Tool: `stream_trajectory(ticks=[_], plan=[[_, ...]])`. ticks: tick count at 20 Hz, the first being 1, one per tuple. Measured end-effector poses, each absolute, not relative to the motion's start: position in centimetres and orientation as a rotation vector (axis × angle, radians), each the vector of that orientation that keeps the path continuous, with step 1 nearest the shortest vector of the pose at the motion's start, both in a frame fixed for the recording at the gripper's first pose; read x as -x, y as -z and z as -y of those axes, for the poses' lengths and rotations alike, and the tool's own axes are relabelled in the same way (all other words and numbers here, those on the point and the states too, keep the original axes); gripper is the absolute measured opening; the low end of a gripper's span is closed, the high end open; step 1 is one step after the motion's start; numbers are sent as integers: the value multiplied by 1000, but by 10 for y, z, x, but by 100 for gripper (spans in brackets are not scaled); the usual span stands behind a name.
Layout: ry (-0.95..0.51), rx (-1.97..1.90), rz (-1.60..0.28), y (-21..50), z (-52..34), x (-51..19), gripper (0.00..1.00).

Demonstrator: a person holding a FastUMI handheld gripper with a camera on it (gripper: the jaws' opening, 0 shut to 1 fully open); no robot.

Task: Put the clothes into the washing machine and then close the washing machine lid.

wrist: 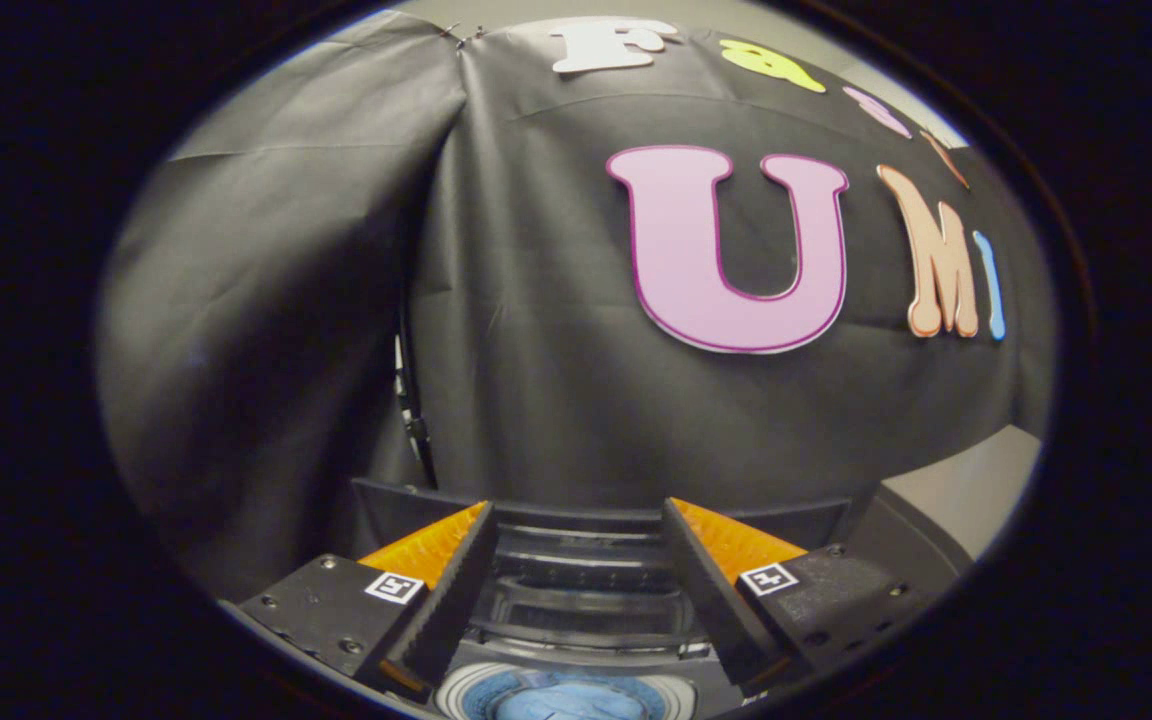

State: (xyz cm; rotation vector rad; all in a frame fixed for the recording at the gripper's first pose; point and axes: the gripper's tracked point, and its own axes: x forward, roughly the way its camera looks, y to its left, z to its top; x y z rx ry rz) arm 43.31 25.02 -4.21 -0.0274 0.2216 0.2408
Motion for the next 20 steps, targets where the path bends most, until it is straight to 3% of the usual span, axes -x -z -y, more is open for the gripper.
stream_trajectory(ticks=[9,20], plan=[[-206,-13,-314,68,-244,-480,98],[-233,-9,-343,63,-237,-440,99]])
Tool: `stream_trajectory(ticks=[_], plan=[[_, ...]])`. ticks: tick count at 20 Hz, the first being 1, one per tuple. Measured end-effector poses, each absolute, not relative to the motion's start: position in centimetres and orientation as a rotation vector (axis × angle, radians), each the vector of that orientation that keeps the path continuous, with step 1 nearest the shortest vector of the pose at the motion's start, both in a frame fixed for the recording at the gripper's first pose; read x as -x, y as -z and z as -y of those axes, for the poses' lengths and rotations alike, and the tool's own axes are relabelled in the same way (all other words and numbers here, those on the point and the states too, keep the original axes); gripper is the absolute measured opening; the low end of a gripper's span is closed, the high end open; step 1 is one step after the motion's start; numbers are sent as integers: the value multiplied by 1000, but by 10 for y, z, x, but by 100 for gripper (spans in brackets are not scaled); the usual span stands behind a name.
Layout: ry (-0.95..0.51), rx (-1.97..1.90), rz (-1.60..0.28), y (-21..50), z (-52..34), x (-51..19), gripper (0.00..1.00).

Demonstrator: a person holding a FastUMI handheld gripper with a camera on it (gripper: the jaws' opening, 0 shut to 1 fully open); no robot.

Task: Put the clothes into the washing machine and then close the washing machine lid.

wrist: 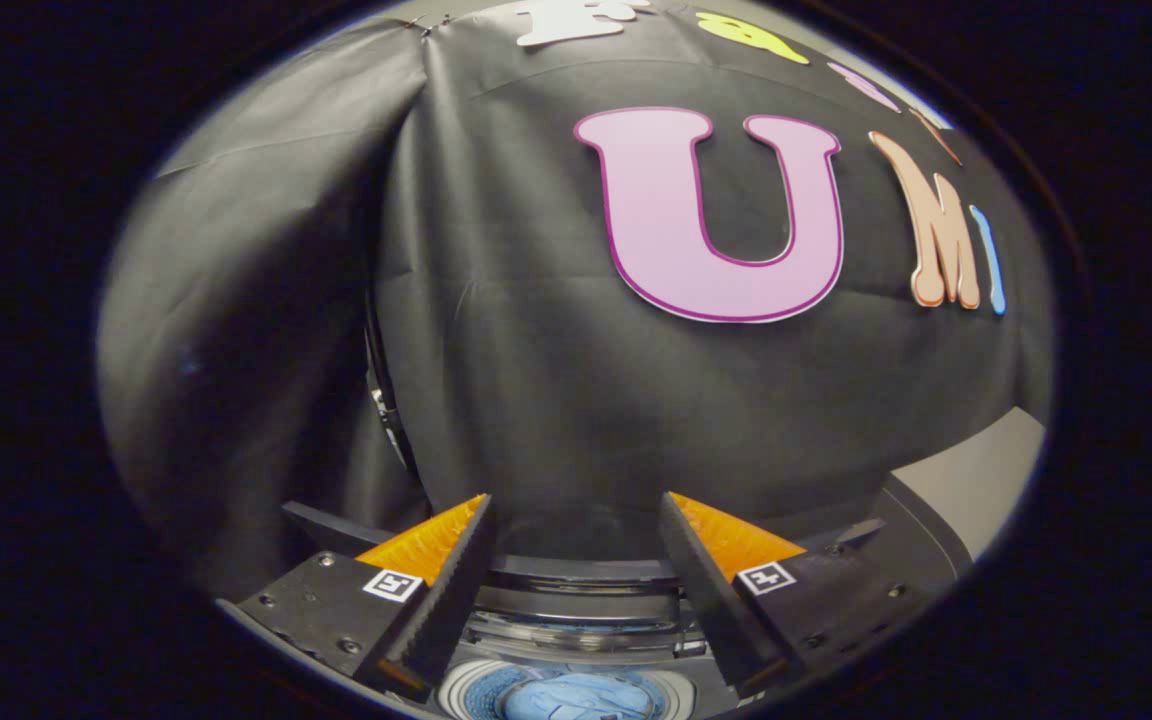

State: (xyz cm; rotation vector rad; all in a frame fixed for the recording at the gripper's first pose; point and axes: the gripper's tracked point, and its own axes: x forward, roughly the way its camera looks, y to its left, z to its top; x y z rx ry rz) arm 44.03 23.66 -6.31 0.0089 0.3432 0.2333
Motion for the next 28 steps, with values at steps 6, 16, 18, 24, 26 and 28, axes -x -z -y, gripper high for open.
stream_trajectory(ticks=[6,16,18,24,26,28], plan=[[-229,-14,-335,69,-227,-370,98],[-193,-101,-287,78,-187,-296,98],[-179,-104,-254,68,-174,-285,99],[-182,-115,-136,30,-155,-240,97],[-172,-111,-100,18,-141,-222,97],[-160,-107,-65,5,-122,-206,97]])
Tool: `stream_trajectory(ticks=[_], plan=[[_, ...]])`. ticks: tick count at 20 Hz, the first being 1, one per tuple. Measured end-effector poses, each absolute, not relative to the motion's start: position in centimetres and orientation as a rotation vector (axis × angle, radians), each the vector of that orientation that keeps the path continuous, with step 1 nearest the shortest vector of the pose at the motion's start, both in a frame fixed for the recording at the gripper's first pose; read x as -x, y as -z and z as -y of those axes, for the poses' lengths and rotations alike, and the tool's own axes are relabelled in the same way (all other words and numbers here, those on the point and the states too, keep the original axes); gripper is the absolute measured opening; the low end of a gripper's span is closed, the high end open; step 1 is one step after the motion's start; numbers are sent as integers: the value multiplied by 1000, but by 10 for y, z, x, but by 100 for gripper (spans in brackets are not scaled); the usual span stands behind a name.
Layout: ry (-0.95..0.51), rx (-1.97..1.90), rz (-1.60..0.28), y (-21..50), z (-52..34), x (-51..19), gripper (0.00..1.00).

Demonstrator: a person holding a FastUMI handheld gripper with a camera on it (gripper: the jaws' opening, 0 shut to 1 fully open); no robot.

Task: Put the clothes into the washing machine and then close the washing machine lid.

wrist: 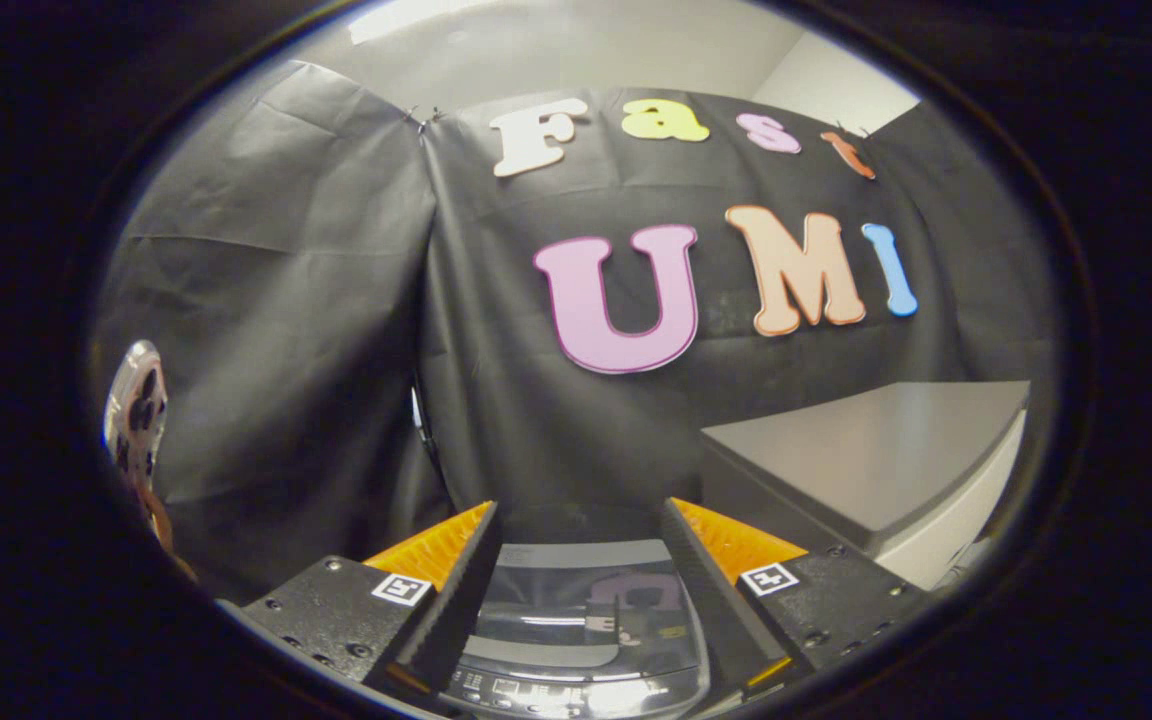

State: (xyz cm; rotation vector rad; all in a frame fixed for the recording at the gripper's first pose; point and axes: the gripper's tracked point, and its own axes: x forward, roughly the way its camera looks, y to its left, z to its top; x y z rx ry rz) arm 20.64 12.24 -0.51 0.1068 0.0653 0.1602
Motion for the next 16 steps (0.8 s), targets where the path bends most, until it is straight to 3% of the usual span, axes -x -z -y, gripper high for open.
stream_trajectory(ticks=[8,16], plan=[[-118,-50,31,-16,-21,-145,96],[-114,-14,67,19,88,-100,96]])
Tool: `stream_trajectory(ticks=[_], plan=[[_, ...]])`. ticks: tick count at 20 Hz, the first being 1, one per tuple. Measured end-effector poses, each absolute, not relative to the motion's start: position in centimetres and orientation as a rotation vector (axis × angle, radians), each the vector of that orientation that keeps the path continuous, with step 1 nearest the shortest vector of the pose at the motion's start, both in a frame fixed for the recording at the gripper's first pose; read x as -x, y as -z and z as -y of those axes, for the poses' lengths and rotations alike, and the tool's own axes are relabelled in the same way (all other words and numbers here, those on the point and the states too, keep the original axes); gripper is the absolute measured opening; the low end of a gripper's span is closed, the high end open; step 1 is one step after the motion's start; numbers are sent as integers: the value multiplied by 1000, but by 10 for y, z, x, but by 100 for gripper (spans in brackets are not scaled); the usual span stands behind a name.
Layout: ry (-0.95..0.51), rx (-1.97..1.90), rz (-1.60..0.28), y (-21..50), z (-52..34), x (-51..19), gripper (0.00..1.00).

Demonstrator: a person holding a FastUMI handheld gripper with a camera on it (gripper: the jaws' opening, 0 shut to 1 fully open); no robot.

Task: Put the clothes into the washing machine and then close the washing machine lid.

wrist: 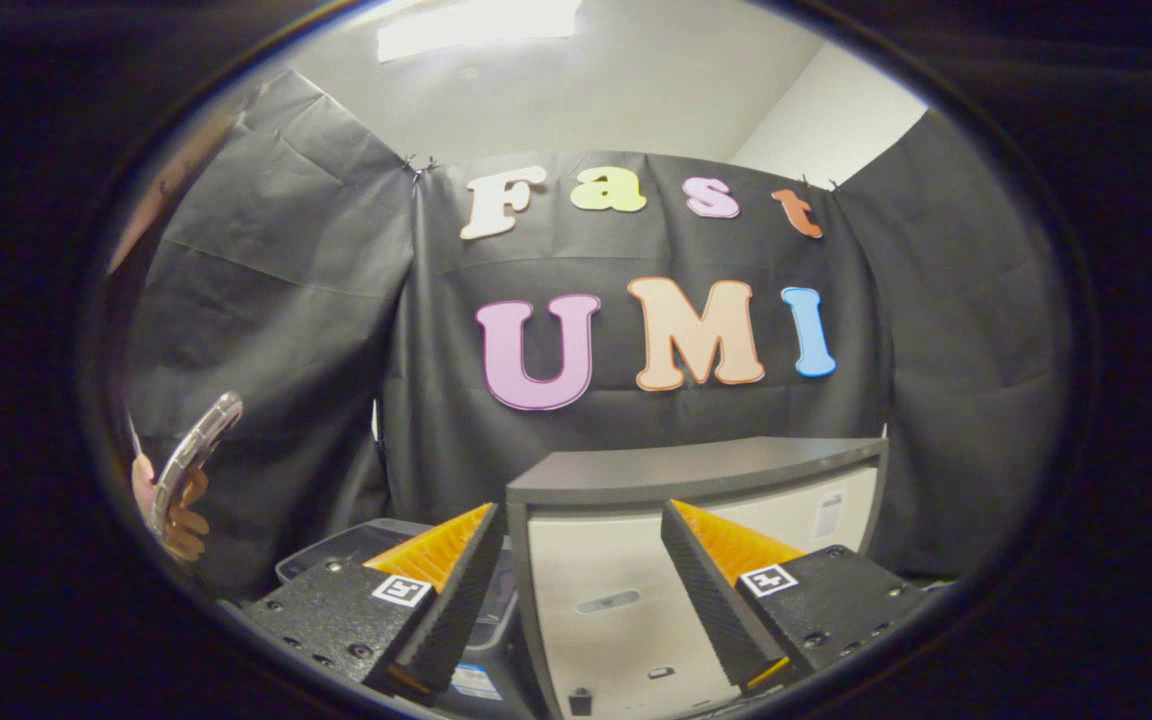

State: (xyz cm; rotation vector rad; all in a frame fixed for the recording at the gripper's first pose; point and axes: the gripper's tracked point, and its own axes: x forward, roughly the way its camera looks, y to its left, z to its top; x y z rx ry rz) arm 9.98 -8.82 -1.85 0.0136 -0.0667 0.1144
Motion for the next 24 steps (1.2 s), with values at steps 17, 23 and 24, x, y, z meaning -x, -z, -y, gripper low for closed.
stream_trajectory(ticks=[17,23,24], plan=[[-117,-61,-48,182,183,-66,97],[-120,-38,-47,190,182,-50,97],[-118,-45,-44,185,185,-50,97]])
